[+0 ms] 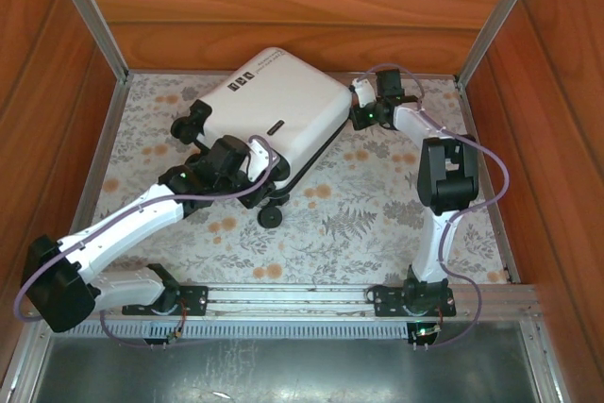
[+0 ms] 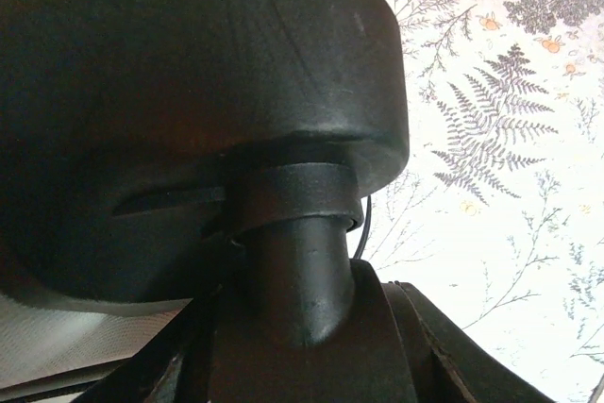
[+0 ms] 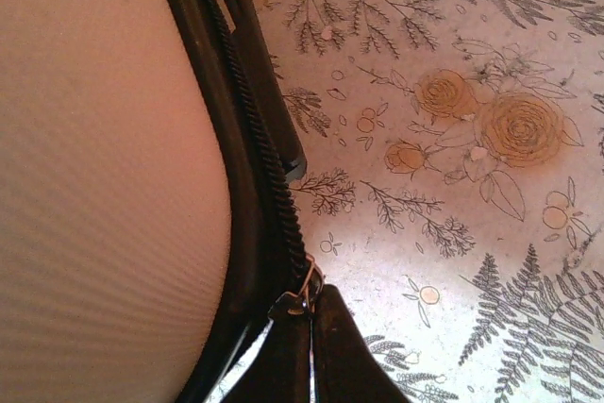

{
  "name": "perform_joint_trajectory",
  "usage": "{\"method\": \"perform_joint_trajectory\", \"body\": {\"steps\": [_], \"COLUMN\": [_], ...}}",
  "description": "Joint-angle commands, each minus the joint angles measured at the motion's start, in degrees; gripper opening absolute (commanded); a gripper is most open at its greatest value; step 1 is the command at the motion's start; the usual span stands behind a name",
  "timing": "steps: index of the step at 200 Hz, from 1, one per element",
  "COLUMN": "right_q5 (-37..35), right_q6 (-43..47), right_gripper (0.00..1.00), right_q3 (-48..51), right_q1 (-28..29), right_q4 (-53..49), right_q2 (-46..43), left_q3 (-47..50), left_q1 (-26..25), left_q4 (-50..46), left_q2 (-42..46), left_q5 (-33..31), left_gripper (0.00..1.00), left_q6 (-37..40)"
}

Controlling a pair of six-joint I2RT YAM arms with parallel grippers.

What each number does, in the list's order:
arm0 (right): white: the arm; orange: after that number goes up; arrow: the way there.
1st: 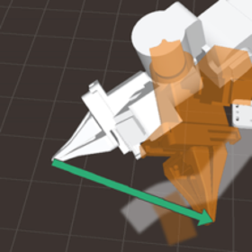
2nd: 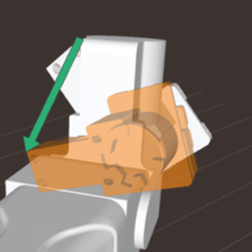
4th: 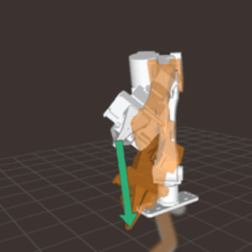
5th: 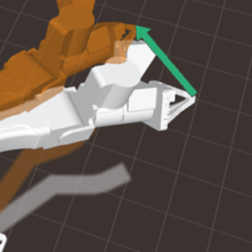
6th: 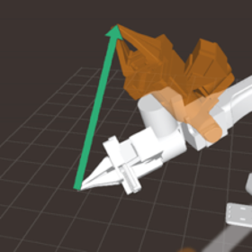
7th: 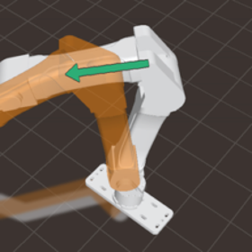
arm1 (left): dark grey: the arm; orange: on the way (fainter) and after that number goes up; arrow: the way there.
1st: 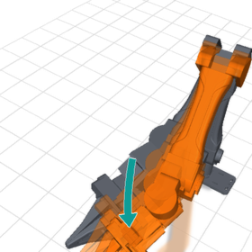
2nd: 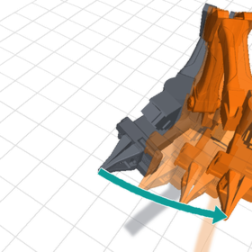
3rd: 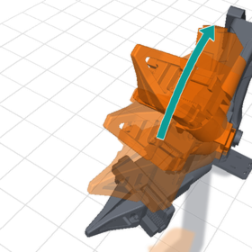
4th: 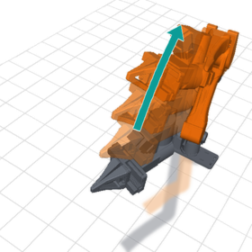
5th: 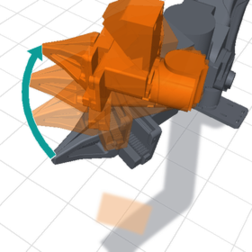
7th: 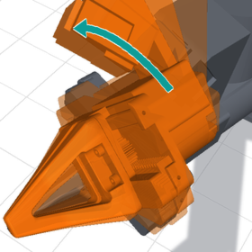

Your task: Pack the luggage

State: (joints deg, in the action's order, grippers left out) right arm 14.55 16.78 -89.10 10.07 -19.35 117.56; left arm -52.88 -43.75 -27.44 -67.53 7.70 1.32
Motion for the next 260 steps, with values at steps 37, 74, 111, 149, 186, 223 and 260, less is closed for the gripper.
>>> {"method": "perform_joint_trajectory", "body": {"steps": [37, 74, 111, 149, 186, 223, 260], "right_q5": [-11.7, -10.6, 1.7, 6.5, 9.8, 18.3, 27.7], "right_q6": [6.7, 3.5, 2.4, 4.3, 6.5, 11.6, 13.9], "right_gripper": [0.45, 0.42, 0.32, 0.26, 0.18, 0.16, 0.15], "right_q3": [-3.3, -9.3, -10.3, -11.2, -15.9, -13.0, -2.9], "right_q1": [-5.1, -5.1, -4.9, -2.5, -0.2, 1.7, 2.5], "right_q4": [8.5, 3.1, 2.9, 3.4, -0.8, -1.3, 3.0], "right_q2": [2.9, 3.8, 2.8, 3.3, 6.4, 5.0, -0.6], "left_q3": [-0.1, -3.7, -3.0, 0.1, 2.7, -3.1, -14.8], "left_q1": [-2.7, -2.6, -2.6, 1.2, 17.1, 25.7, 27.3], "left_q4": [-8.7, -8.7, -6.9, -12.8, -17.2, -13.5, -6.5], "left_q2": [4.4, 8.2, 15.4, 16.7, 12.0, -2.1, -17.3], "left_q5": [-4.6, -16.5, -30.1, -46.8, -36.4, -26.0, -18.1], "left_gripper": [0.52, 0.57, 0.56, 0.41, 0.26, 0.25, 0.25], "left_q6": [10.3, 0.6, -12.8, -38.1, -49.7, -46.0, -38.1]}}
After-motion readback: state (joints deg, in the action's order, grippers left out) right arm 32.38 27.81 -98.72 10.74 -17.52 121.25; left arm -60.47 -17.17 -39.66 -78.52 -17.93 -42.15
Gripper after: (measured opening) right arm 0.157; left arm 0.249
